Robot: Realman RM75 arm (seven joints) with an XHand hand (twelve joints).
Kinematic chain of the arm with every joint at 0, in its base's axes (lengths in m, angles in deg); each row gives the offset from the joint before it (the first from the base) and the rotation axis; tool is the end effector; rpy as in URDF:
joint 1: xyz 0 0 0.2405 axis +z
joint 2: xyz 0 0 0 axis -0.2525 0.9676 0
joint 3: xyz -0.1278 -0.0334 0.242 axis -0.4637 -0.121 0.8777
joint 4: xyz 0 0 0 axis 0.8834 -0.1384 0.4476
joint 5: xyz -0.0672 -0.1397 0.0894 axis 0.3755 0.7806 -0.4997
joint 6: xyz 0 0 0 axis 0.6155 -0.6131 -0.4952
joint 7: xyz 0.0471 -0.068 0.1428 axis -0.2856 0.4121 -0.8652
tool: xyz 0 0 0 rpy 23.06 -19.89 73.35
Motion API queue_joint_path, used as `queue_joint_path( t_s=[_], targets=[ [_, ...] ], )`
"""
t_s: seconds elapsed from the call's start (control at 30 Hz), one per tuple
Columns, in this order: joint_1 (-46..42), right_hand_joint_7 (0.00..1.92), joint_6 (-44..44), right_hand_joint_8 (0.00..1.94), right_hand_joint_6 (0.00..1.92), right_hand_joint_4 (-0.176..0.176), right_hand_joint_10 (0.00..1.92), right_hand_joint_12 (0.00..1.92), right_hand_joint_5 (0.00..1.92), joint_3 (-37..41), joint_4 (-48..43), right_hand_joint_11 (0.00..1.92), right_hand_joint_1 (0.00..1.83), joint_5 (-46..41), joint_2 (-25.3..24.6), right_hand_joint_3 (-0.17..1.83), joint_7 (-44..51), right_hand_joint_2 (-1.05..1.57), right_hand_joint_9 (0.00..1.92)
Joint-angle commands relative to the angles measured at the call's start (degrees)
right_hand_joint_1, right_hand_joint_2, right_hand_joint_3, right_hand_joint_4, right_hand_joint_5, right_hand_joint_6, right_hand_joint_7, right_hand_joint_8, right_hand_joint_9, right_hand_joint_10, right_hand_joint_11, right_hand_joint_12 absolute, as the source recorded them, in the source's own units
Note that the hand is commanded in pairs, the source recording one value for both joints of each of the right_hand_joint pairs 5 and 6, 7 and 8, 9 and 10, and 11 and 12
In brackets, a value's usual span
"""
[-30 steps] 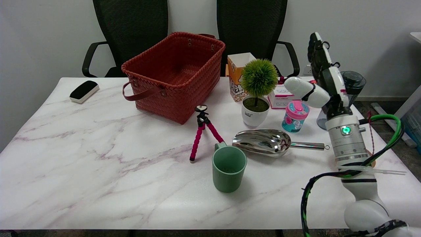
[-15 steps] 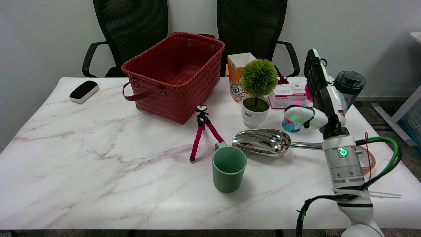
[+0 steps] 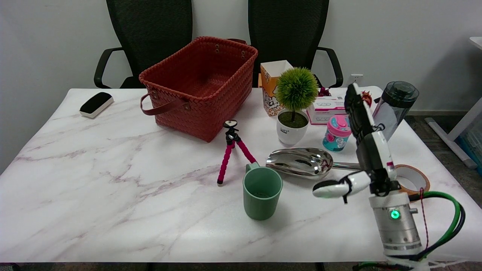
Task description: Pick up the green mug.
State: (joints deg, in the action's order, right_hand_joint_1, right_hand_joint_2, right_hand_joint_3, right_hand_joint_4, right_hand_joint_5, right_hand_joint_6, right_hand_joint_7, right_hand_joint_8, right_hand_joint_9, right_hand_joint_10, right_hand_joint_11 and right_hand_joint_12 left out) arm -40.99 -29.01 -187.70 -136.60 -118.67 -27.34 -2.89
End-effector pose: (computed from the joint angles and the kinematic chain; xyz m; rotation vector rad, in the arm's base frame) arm -0.2296 -0.1593 0.3476 1.4933 -0.4394 1.3498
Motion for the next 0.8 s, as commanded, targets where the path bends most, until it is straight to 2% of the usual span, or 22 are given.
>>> queue_joint_path(
  t_s=[0.03, 0.37, 0.8],
  targets=[
    [-2.9, 0.00, -4.8, 0.00, 0.00, 0.000, 0.00, 0.00, 0.00, -8.5, 9.0, 0.00, 0.92, 8.3, -1.2, 0.31, -1.7, -0.12, 0.00],
    [-2.6, 0.00, -1.0, 0.00, 0.00, 0.000, 0.00, 0.00, 0.00, -10.2, 10.7, 0.00, 0.91, 11.0, -1.1, 0.31, -4.8, -0.12, 0.00],
    [-0.1, 0.00, 4.9, 0.00, 0.00, 0.000, 0.00, 0.00, 0.00, -9.6, 10.8, 0.00, 0.91, 7.9, 0.0, 0.25, -7.3, -0.03, 0.00]
  ],
)
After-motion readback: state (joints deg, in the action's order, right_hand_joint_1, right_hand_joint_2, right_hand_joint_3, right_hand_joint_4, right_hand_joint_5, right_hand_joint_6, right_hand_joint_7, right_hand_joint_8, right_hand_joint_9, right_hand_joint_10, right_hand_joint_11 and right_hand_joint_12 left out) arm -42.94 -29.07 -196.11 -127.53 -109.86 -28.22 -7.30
